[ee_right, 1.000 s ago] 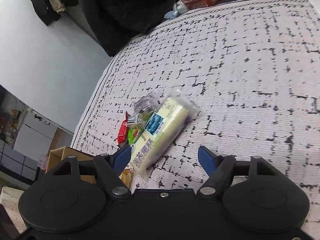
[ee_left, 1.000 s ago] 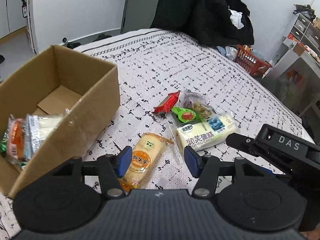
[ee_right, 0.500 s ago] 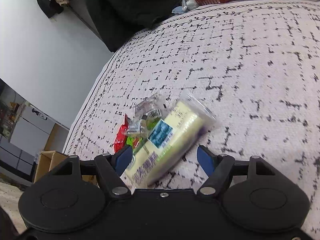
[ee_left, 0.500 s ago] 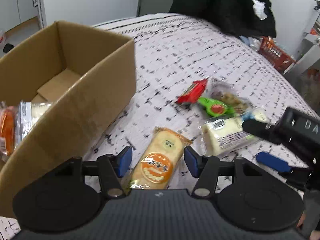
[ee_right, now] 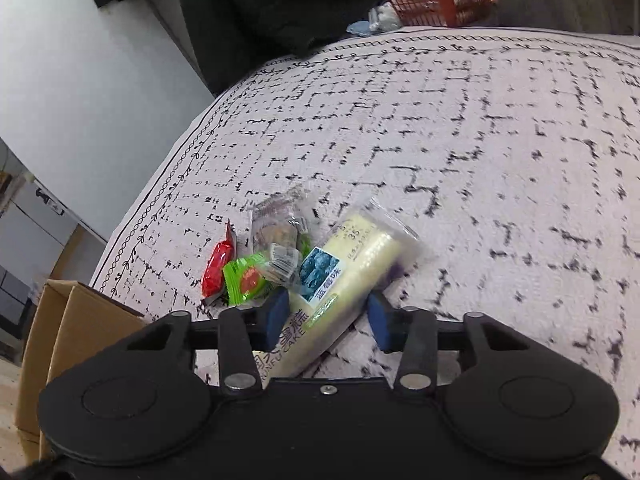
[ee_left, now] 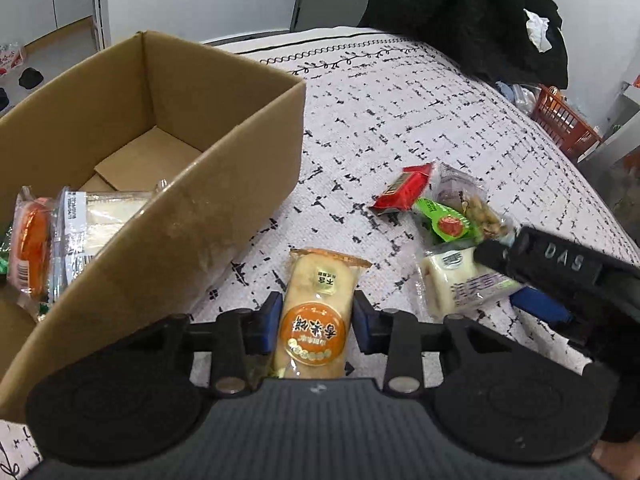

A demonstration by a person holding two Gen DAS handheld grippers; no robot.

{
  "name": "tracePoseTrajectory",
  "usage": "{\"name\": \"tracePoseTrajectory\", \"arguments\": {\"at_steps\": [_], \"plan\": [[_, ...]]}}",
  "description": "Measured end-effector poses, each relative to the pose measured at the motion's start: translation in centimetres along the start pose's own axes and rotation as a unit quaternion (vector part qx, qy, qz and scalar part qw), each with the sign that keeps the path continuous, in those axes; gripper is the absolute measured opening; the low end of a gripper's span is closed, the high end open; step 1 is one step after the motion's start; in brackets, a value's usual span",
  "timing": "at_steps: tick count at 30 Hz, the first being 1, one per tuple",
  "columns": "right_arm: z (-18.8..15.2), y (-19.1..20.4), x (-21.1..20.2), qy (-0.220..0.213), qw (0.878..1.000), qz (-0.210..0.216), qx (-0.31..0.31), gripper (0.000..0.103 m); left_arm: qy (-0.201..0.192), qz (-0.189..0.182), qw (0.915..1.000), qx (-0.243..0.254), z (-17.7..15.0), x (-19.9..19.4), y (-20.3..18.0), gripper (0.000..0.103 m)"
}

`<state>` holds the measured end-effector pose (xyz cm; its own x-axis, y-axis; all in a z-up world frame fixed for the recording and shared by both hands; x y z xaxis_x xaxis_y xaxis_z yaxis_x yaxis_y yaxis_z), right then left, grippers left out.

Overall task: Organize snacks
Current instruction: 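Grasp the white RUNFU CAKE pack with the right tool while the left tool grasps the yellow bread pack, then carry both packs over the cardboard box and open both tools to release them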

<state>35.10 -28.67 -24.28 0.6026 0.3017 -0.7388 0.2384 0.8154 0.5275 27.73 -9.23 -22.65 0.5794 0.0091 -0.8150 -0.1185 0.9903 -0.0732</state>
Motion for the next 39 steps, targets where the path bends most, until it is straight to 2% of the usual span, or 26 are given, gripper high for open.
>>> {"name": "tracePoseTrajectory", "arguments": {"at_steps": [6, 9, 12, 16, 20, 29, 34, 37, 39], "plan": [[-0.7, -0.9, -2.3, -0.013, 0.999, -0.037, -0.020, 0.042, -0.006, -0.004, 0.9999, -0.007, 0.2, -0.9, 0.0, 0.036], [-0.7, -1.6, -3.1, -0.024, 0.998, -0.054, -0.025, 0.047, -0.006, -0.006, 0.9999, -0.007, 0.1, -1.2, 0.0, 0.036], [-0.8, -1.7, -3.5, -0.035, 0.997, -0.068, -0.031, 0.053, -0.007, -0.005, 0.9999, -0.010, 0.1, -1.5, 0.2, 0.036], [-0.9, -1.1, -3.2, -0.037, 0.996, -0.067, -0.035, 0.073, -0.008, -0.009, 0.9999, -0.009, 0.0, -1.5, 0.1, 0.036], [-1.2, -0.3, -2.6, -0.040, 0.995, -0.076, -0.055, 0.078, -0.006, -0.008, 0.9999, -0.012, -0.1, -1.3, 0.3, 0.036], [-2.6, 0.9, -1.1, -0.030, 0.985, -0.117, -0.123, 0.079, 0.014, -0.004, 0.9998, -0.015, -0.7, 0.0, 0.5, 0.036], [-2.9, 0.9, -0.9, -0.029, 0.981, -0.128, -0.144, 0.079, 0.021, -0.003, 0.9997, -0.011, -1.2, 0.4, 0.6, 0.046], [-3.0, 0.8, -1.1, -0.028, 0.979, -0.128, -0.155, 0.073, 0.024, -0.001, 0.9997, 0.004, -1.3, 0.5, 0.3, 0.050], [-3.1, 0.7, -1.3, -0.031, 0.977, -0.135, -0.163, 0.062, 0.024, -0.001, 0.9997, -0.005, -1.5, 0.4, 0.3, 0.047]]}}
Point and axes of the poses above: each gripper's, at about its wrist camera, not at the fingertips, and x roughly the way its jaws point, y to its left, z to its top, the point moved 3 cm from there along x, roughly the way its jaws point, and after that the axes turned 12 degrees about x, right-handed, at the moved point
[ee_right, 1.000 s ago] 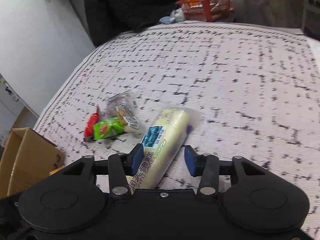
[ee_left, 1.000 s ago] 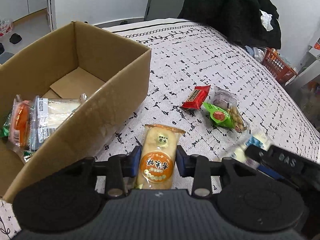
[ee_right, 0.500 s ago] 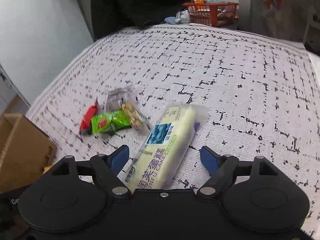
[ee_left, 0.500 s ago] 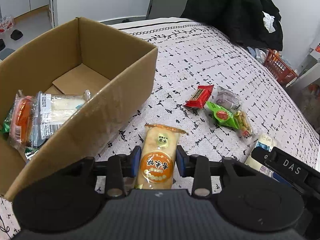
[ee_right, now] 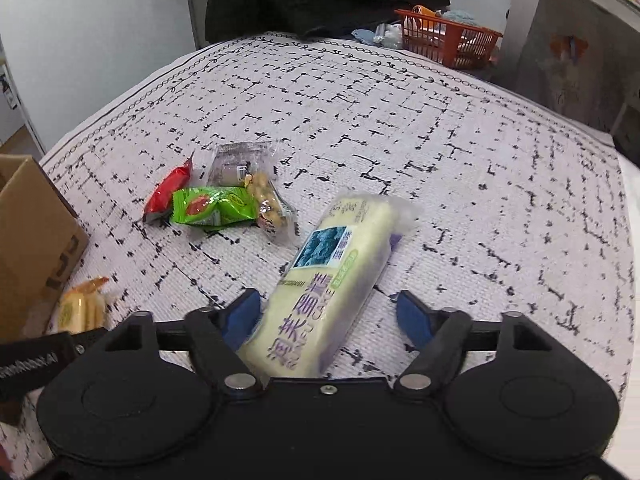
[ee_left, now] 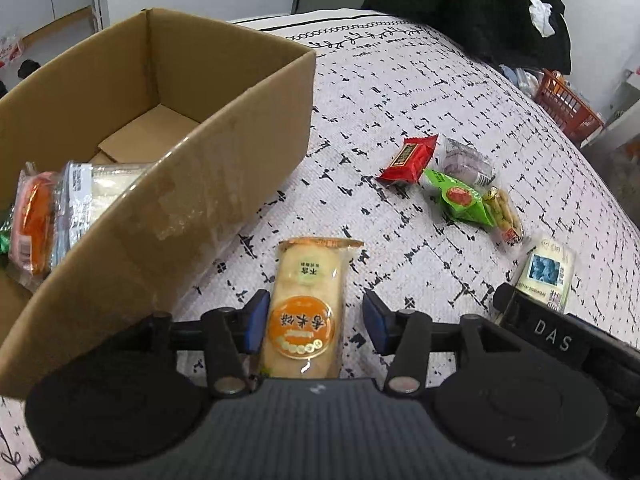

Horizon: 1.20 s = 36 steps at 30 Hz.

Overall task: Organize snacks
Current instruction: 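Carry both packs over the cardboard box and open both tools to release them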

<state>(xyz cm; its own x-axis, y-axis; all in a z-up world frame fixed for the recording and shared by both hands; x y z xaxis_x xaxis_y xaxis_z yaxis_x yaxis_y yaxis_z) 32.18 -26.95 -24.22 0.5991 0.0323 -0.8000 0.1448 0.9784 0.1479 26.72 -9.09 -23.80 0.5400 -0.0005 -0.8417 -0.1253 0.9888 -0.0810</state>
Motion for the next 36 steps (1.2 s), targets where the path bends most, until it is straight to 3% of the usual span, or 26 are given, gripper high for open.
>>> {"name": "tracePoseTrajectory", "arguments": {"at_steps": [1, 2, 5, 11, 19, 36], "plan": [[0.0, -0.1, -0.1, -0.002, 1.000, -0.001, -0.001, 0.048, 0.000, -0.003, 0.9999, -0.010, 0.0, -0.1, 0.1, 0.042], [0.2, -0.2, -0.3, -0.002, 1.000, 0.001, 0.000, 0.044, 0.001, -0.009, 0.9999, -0.013, 0.0, -0.2, 0.1, 0.035], [0.5, -0.5, -0.8, 0.003, 1.000, 0.009, 0.014, 0.040, -0.006, -0.020, 0.9997, -0.011, 0.0, -0.9, 0.0, 0.035], [0.9, -0.9, -1.8, 0.007, 0.999, 0.010, 0.034, 0.038, -0.032, -0.038, 0.9986, -0.018, 0.5, -3.1, 0.4, 0.035], [1.6, 0.1, -5.2, -0.022, 0.999, 0.011, 0.031, 0.037, -0.061, -0.073, 0.9948, -0.037, 1.4, -6.1, 1.1, 0.035], [2.1, 7.0, -11.1, -0.054, 0.997, 0.058, -0.003, 0.036, -0.114, -0.088, 0.9872, -0.069, 3.3, -11.3, 5.6, 0.035]]}}
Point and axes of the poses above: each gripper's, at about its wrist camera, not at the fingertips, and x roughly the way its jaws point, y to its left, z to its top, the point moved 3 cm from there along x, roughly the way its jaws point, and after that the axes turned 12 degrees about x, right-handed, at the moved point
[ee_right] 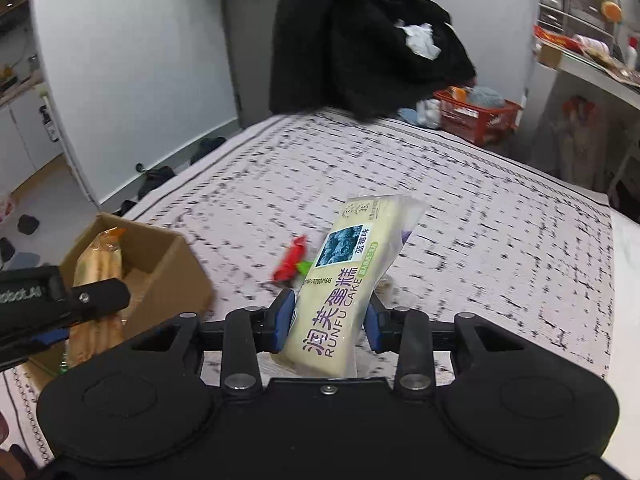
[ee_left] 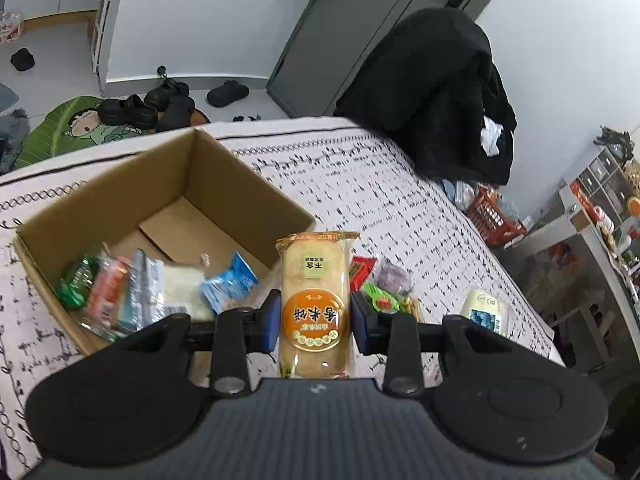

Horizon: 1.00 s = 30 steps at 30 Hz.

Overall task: Organize snacks
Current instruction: 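Carry both packs over the cardboard box and open both tools to release them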

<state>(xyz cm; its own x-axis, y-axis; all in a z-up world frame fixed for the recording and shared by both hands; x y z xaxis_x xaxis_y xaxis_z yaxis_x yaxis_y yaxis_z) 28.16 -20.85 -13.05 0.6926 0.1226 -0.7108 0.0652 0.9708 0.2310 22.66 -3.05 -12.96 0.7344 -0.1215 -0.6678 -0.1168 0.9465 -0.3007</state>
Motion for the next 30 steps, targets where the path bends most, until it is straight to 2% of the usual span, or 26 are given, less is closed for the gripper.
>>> {"name": "tracePoseTrajectory", "arguments": {"at_steps": [4, 7, 20, 30], "plan": [[-0.2, 2.0, -0.6, 0.005, 1.000, 0.018, -0.007, 0.036, -0.005, 0.004, 1.0000, -0.006, 0.8, -0.8, 1.6, 0.035], [-0.3, 3.7, -0.9, 0.010, 0.999, 0.030, -0.018, 0.036, 0.000, 0.028, 0.9996, -0.001, 1.4, -1.1, 3.0, 0.035], [-1.4, 10.3, -1.4, 0.019, 0.996, 0.060, -0.062, 0.036, 0.000, 0.037, 0.9979, -0.054, 2.3, -1.4, 8.3, 0.035], [-2.1, 14.1, 0.2, 0.033, 0.993, 0.080, -0.077, 0.036, -0.009, 0.042, 0.9931, -0.109, 2.6, -1.0, 12.0, 0.035]]}}
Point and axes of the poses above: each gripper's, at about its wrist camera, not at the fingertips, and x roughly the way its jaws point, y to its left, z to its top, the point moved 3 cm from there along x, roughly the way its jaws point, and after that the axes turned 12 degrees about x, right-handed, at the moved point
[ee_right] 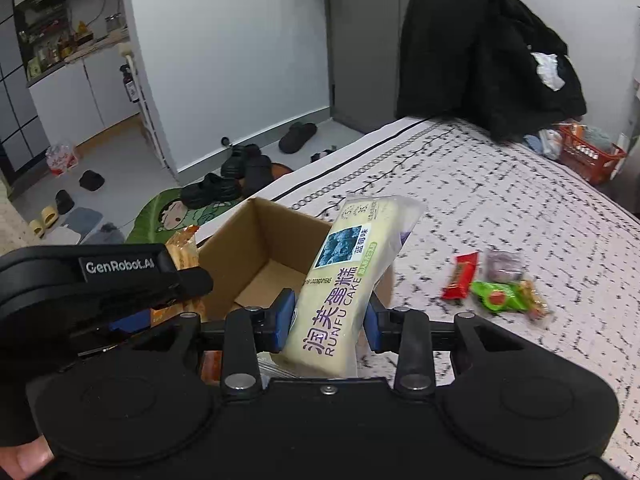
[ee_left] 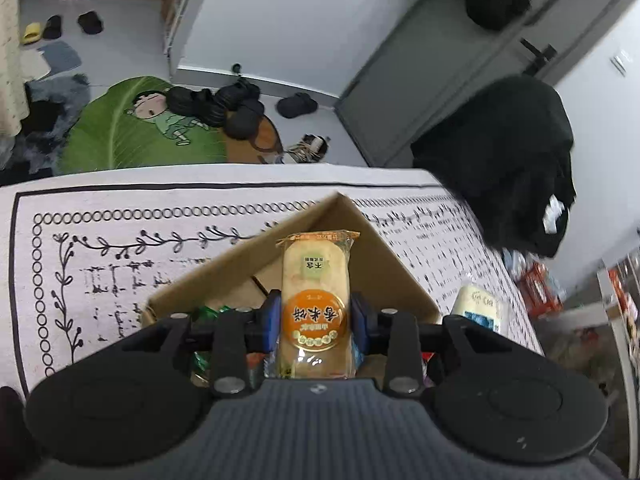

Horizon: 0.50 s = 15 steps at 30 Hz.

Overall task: Organize snacks
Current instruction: 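Carry both packs over the cardboard box and open both tools to release them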

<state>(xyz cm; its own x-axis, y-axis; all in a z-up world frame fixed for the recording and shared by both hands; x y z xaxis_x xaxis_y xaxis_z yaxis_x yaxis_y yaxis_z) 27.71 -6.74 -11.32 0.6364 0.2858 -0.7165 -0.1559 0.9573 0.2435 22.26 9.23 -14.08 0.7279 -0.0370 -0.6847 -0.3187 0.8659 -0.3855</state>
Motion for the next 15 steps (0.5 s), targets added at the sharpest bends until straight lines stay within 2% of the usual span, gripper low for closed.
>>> {"name": "tracePoseTrajectory", "arguments": {"at_steps": [7, 15], "plan": [[-0.4, 1.1, 1.4, 0.013, 1.000, 0.008, 0.003, 0.036, -0.006, 0.002, 0.9989, -0.046, 0.4, 0.6, 1.8, 0.038], [-0.1, 2.1, 2.5, 0.017, 0.999, 0.030, 0.013, 0.037, 0.003, -0.001, 0.9983, -0.058, 0.4, 0.8, 2.3, 0.039]]}}
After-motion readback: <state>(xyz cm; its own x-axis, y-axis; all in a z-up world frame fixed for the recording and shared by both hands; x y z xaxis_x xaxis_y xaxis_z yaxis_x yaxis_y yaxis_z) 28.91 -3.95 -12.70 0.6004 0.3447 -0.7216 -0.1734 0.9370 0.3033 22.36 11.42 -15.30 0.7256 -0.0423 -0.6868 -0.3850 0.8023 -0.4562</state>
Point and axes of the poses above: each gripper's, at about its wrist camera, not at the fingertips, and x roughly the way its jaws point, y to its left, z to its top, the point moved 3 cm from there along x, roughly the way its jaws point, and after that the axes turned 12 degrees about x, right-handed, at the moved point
